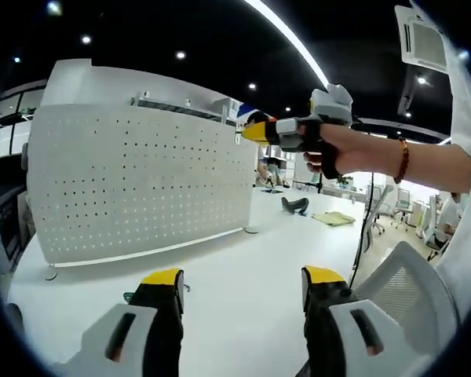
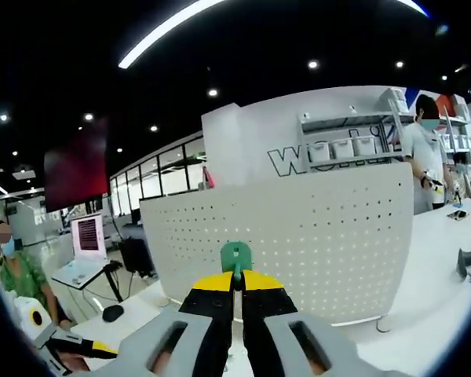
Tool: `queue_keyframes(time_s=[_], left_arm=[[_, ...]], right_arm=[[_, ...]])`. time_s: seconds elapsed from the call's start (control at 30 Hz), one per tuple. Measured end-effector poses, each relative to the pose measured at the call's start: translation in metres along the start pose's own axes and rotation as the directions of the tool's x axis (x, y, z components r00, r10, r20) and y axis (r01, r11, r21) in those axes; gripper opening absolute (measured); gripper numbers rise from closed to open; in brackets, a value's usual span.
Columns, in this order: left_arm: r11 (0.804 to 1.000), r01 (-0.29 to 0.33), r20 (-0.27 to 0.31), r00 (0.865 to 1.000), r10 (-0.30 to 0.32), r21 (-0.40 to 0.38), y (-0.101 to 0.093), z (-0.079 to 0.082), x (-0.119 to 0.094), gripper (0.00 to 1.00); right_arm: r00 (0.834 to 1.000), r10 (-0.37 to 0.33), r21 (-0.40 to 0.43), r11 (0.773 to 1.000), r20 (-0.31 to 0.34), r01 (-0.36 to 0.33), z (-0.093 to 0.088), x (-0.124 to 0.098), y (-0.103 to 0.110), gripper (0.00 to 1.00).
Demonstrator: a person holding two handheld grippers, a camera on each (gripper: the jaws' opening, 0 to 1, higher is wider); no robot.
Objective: Insert the hook assembly into the mounting plate slot until the hook locks in place.
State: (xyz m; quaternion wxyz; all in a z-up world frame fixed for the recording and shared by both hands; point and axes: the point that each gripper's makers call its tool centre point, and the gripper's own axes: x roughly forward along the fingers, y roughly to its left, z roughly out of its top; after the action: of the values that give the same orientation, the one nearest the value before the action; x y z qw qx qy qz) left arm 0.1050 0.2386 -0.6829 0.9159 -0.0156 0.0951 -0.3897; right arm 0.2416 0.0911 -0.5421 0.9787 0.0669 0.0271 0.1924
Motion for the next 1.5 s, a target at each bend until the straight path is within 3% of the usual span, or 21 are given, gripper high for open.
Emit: queue_keyframes(time_s=[0.3,0.83,1.5], left_arm=[[1.0,-0.016,-0.024,1.0,0.015,-0.01,0.003,-0.006,-0.004,0.66],[0.999,-0.04,-0.037,0.999,0.04,-0.009,0.01,-0.008,-0.008,0.71],[0.999,-0.053,-0.068,0.996,0.052,-0.01,0.016,-0.014,-0.009,0.7]], right_arm=[[0.999,-0.031,-0.066,0.997,0.011,0.031,0.012,0.012,-0.005,0.01],[0.996,-0.083,-0.106,0.991,0.024,0.086,0.024,0.03,-0.022,0.01],[0.982,-0.182,-0.077,0.98,0.044,0.185,0.03,0.046,-0.043,0.01]])
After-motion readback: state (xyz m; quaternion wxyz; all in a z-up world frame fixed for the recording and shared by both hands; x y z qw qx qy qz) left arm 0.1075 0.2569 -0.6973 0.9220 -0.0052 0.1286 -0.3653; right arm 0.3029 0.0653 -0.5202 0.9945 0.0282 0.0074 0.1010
